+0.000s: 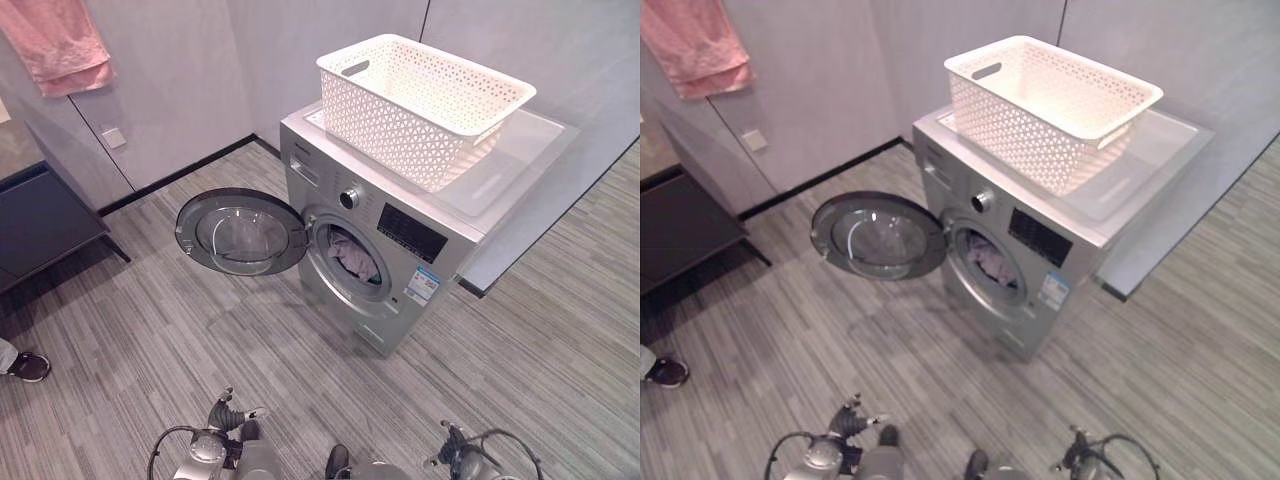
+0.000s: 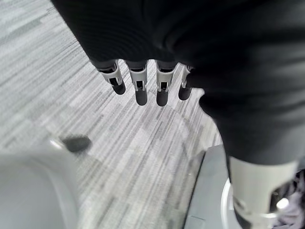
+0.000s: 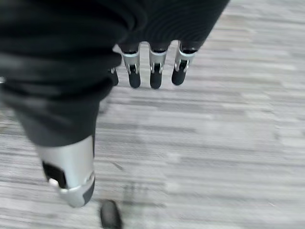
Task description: Grab the laundry basket,head to the washer,open it,put in the laundry and shut it.
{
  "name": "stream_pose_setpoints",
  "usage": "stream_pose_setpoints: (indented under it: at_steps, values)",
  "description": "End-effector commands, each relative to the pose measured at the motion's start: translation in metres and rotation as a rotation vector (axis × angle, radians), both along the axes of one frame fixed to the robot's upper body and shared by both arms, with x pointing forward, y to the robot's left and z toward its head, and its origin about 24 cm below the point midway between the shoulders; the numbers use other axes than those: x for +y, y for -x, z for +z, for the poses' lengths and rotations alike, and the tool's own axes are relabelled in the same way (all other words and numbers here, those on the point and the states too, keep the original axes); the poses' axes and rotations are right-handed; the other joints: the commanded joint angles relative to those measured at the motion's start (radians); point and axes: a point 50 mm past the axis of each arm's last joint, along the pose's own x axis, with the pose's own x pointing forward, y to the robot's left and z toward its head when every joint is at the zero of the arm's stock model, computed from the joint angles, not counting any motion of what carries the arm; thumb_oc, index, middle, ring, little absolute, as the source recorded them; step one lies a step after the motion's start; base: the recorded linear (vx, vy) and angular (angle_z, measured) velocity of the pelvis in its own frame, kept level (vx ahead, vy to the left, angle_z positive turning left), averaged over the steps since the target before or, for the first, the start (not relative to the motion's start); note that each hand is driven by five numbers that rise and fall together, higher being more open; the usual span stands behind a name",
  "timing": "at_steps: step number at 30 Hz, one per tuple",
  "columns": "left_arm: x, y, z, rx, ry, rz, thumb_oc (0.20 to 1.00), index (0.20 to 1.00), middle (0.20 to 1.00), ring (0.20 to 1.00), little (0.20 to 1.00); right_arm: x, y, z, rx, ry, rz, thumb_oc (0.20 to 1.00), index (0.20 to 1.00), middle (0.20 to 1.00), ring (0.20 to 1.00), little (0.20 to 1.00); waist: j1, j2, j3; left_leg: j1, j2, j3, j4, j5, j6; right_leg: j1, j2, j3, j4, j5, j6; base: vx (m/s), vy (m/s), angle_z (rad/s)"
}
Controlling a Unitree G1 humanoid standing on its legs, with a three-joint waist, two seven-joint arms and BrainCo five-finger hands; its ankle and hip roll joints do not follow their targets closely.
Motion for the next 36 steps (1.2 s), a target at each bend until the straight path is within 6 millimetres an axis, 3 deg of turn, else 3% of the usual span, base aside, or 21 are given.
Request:
stream_pose_setpoints:
  at_steps: [1,6,9,10,11,12,13,14,16,17,18,19,20,22,25,26,30,32,33,34,36]
  values:
    - [0.011,-0.023,0.022,-0.157,-0.034,0.033,1.000,1.000,1.000,1.000,1.000,-0.010,0.003,0.002,-0.005,0.005,-0.047,1.000,1.000,1.000,1.000,1.000,0.004,0.015,-0.006,-0.017,-0.018,-0.064,-0.052,-0.008,0.048,0.087,-0.050,0.140,-0.057,-0.045,0.135,0.04,0.119,-0.12]
    - [0.023,-0.044,0.049,-0.314,-0.044,0.105,1.000,1.000,1.000,1.000,1.000,-0.021,0.014,0.002,0.033,0.041,-0.086,1.000,1.000,1.000,1.000,1.000,-0.003,0.050,0.009,-0.029,0.020,-0.088,-0.071,0.037,0.022,0.076,-0.092,0.151,0.015,-0.081,0.147,0.08,0.268,-0.11]
    - [0.038,-0.067,0.087,-0.499,-0.085,0.136,1.000,1.000,1.000,1.000,1.000,-0.027,0.012,0.004,0.029,0.054,-0.125,1.000,1.000,1.000,1.000,1.000,0.002,0.076,0.009,-0.037,0.046,-0.130,-0.069,0.041,-0.001,0.086,-0.127,0.186,0.036,-0.097,0.171,0.24,0.491,-0.17]
    - [0.044,-0.075,0.104,-0.572,-0.110,0.128,1.000,1.000,1.000,1.000,1.000,-0.030,0.012,0.005,0.022,0.058,-0.163,1.000,1.000,1.000,1.000,1.000,0.013,0.082,0.006,-0.040,0.033,-0.177,-0.029,0.010,-0.008,0.112,-0.157,0.209,0.017,-0.087,0.194,0.43,0.755,-0.34]
    - [0.043,-0.078,0.109,-0.598,-0.102,0.129,1.000,1.000,1.000,1.000,1.000,-0.033,0.017,0.004,0.039,0.064,-0.204,1.000,1.000,1.000,1.000,1.000,0.012,0.093,-0.012,-0.035,-0.002,-0.176,0.018,-0.081,-0.010,0.161,-0.221,0.210,-0.022,-0.055,0.231,0.48,0.824,-0.37]
    - [0.040,-0.081,0.111,-0.610,-0.104,0.113,1.000,1.000,1.000,1.000,1.000,-0.036,0.020,0.004,0.043,0.063,-0.233,1.000,1.000,1.000,1.000,1.000,0.011,0.094,-0.022,-0.037,-0.023,-0.148,0.051,-0.115,-0.017,0.183,-0.265,0.193,-0.042,-0.015,0.253,0.32,0.545,-0.38]
    - [0.040,-0.081,0.111,-0.610,-0.104,0.113,1.000,1.000,1.000,1.000,1.000,-0.036,0.020,0.004,0.044,0.063,-0.234,1.000,1.000,1.000,1.000,1.000,0.011,0.092,-0.020,-0.038,-0.027,-0.148,0.058,-0.119,-0.015,0.188,-0.269,0.191,-0.048,-0.013,0.256,0.26,0.630,-0.25]
    - [0.038,-0.079,0.108,-0.594,-0.112,0.091,1.000,1.000,1.000,1.000,1.000,-0.043,0.019,0.007,0.041,0.080,-0.271,1.000,1.000,1.000,1.000,1.000,0.019,0.095,-0.035,-0.025,-0.090,-0.080,0.084,-0.214,0.010,0.166,-0.382,0.170,-0.058,0.148,0.283,0.15,0.451,-0.07]
    - [0.040,-0.078,0.108,-0.591,-0.113,0.097,1.000,1.000,1.000,1.000,1.000,-0.042,0.013,0.008,0.029,0.079,-0.271,1.000,1.000,1.000,1.000,1.000,0.039,0.098,-0.037,-0.011,-0.105,-0.029,0.075,-0.234,0.029,0.130,-0.411,0.140,-0.051,0.174,0.264,0.11,0.576,-0.23]
    - [0.039,-0.076,0.105,-0.580,-0.108,0.097,1.000,1.000,1.000,1.000,1.000,-0.038,0.004,0.009,0.008,0.072,-0.259,1.000,1.000,1.000,1.000,1.000,0.049,0.113,-0.033,0.003,-0.122,0.020,0.047,-0.238,0.065,0.071,-0.391,0.075,0.008,0.151,0.229,0.08,0.649,-0.80]
    - [0.036,-0.072,0.100,-0.556,-0.099,0.084,1.000,1.000,1.000,1.000,1.000,-0.034,0.001,0.008,0.007,0.064,-0.241,1.000,1.000,1.000,1.000,1.000,0.046,0.118,-0.030,0.025,-0.136,0.029,0.020,-0.227,0.082,0.043,-0.339,0.089,0.062,0.110,0.214,0.05,0.453,-1.44]
    - [0.036,-0.072,0.100,-0.556,-0.098,0.084,1.000,1.000,1.000,1.000,1.000,-0.034,0.001,0.008,0.007,0.064,-0.241,1.000,1.000,1.000,1.000,1.000,0.046,0.118,-0.032,0.023,-0.135,0.030,0.018,-0.224,0.082,0.040,-0.339,0.090,0.063,0.110,0.213,0.07,0.396,-1.61]
    - [0.031,-0.069,0.094,-0.527,-0.089,0.059,1.000,1.000,1.000,1.000,1.000,-0.030,-0.003,0.008,-0.001,0.051,-0.208,1.000,1.000,1.000,1.000,1.000,0.026,0.118,-0.013,0.056,-0.176,0.020,-0.038,-0.197,0.105,-0.021,-0.176,0.145,0.124,0.043,0.194,0.05,0.310,-1.03]
    - [0.030,-0.069,0.096,-0.533,-0.103,0.036,1.000,1.000,1.000,1.000,1.000,-0.025,-0.004,0.007,-0.003,0.039,-0.187,1.000,1.000,1.000,1.000,1.000,0.027,0.113,-0.005,0.072,-0.211,0.027,-0.071,-0.191,0.109,-0.016,-0.113,0.110,0.073,0.016,0.179,0.05,0.252,-0.09]
    - [0.030,-0.072,0.103,-0.561,-0.121,0.028,1.000,1.000,1.000,1.000,1.000,-0.017,-0.001,0.003,0.007,0.021,-0.164,1.000,1.000,1.000,1.000,1.000,0.024,0.112,-0.005,0.079,-0.221,0.027,-0.072,-0.201,0.107,0.006,-0.103,0.081,0.007,0.005,0.172,0.03,0.064,0.10]
    - [0.030,-0.081,0.114,-0.610,-0.160,0.017,1.000,1.000,1.000,1.000,1.000,-0.015,0.010,0.000,0.031,0.010,-0.154,1.000,1.000,1.000,1.000,1.000,0.004,0.099,0.002,0.087,-0.239,0.013,-0.064,-0.207,0.112,0.018,-0.071,0.167,-0.018,0.008,0.169,0.05,0.041,0.23]
    - [0.038,-0.092,0.140,-0.728,-0.200,0.064,1.000,1.000,1.000,1.000,1.000,-0.016,0.031,-0.004,0.098,0.021,-0.134,1.000,1.000,1.000,1.000,1.000,0.005,0.098,-0.023,0.106,-0.242,0.034,-0.099,-0.209,0.109,0.067,-0.091,0.117,-0.109,0.041,0.184,0.05,0.023,0.32]
    - [0.038,-0.092,0.140,-0.728,-0.200,0.064,1.000,1.000,1.000,1.000,1.000,-0.016,0.031,-0.004,0.099,0.022,-0.134,1.000,1.000,1.000,1.000,1.000,0.005,0.099,-0.023,0.108,-0.242,0.034,-0.101,-0.208,0.109,0.070,-0.091,0.117,-0.112,0.042,0.184,0.10,0.000,-0.23]
    - [0.052,-0.100,0.156,-0.767,-0.260,0.072,1.000,1.000,1.000,1.000,1.000,-0.026,0.051,-0.005,0.164,0.056,-0.119,1.000,1.000,1.000,1.000,1.000,-0.015,0.099,-0.051,0.151,-0.236,0.051,-0.132,-0.210,0.106,0.113,-0.091,0.124,-0.153,0.051,0.190,0.15,-0.003,-0.04]
    - [0.052,-0.100,0.156,-0.767,-0.260,0.072,1.000,1.000,1.000,1.000,1.000,-0.026,0.051,-0.005,0.164,0.056,-0.119,1.000,1.000,1.000,1.000,1.000,-0.015,0.099,-0.048,0.154,-0.236,0.050,-0.133,-0.209,0.106,0.116,-0.091,0.123,-0.155,0.052,0.190,0.18,-0.013,0.04]
    - [0.065,-0.115,0.179,-0.819,-0.363,0.068,1.000,1.000,1.000,1.000,1.000,-0.035,0.055,-0.002,0.188,0.088,-0.113,1.000,1.000,1.000,1.000,1.000,-0.033,0.103,-0.049,0.172,-0.233,0.048,-0.136,-0.212,0.103,0.123,-0.089,0.129,-0.147,0.046,0.187,0.07,-0.033,-0.04]
